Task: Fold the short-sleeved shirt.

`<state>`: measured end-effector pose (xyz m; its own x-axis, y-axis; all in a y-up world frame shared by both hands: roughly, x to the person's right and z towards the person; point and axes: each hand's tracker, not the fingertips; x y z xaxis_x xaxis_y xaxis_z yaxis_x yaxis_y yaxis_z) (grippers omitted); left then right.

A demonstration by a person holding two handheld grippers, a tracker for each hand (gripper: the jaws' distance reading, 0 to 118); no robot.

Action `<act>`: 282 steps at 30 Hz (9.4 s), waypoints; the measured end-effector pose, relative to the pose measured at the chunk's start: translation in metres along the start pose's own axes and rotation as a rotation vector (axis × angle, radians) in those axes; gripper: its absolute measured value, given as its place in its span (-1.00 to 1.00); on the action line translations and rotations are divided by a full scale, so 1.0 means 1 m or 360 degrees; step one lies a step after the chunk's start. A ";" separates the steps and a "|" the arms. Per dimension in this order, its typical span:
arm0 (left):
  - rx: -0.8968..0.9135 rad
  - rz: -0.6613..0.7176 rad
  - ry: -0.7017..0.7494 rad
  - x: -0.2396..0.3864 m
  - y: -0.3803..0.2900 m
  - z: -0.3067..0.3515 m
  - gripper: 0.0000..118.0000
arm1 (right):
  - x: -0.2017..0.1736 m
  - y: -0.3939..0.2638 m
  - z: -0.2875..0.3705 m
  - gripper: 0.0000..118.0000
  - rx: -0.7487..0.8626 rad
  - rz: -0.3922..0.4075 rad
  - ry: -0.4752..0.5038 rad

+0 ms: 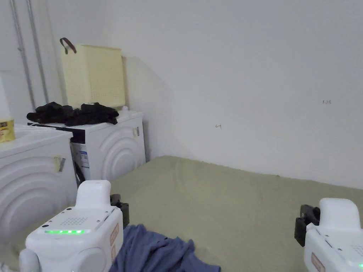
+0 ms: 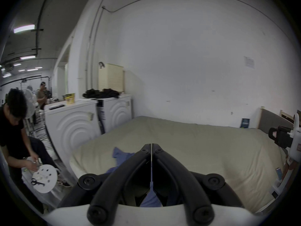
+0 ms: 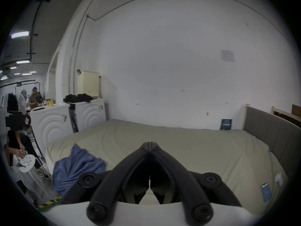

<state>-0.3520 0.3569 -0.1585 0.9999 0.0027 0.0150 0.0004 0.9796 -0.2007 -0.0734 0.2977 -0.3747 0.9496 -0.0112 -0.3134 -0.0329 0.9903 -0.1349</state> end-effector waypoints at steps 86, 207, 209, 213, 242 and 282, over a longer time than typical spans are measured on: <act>-0.1012 -0.0144 -0.1134 0.139 0.043 -0.392 -0.93 | 0.164 -0.111 0.088 -0.99 -0.0481 -0.0240 -0.0570; -0.1356 -0.0463 -0.0667 0.053 -0.151 -0.433 -1.00 | 0.341 -0.191 -0.239 -0.42 -0.1406 -0.0169 -0.0500; -0.1365 -0.0468 -0.0653 0.054 -0.149 -0.434 -1.00 | 0.337 -0.182 -0.233 -0.98 -0.1383 -0.0033 -0.0520; -0.1379 -0.0412 -0.0627 0.039 -0.134 -0.436 -1.00 | 0.354 -0.175 -0.210 -0.98 -0.1361 -0.0143 -0.0498; -0.0468 -0.0119 -0.0404 -0.001 0.194 -0.208 -1.00 | 0.361 0.171 0.075 -0.98 -0.0355 -0.0114 -0.0574; -0.0433 -0.0188 -0.0218 0.020 0.194 -0.478 -1.00 | 0.423 0.166 -0.194 -0.98 -0.0442 0.0040 -0.0721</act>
<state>-0.3242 0.4515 -0.6658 0.9814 -0.0625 0.1816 0.1385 0.8854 -0.4436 0.2621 0.4307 -0.7122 0.9850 0.1337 0.1093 -0.0803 0.9149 -0.3955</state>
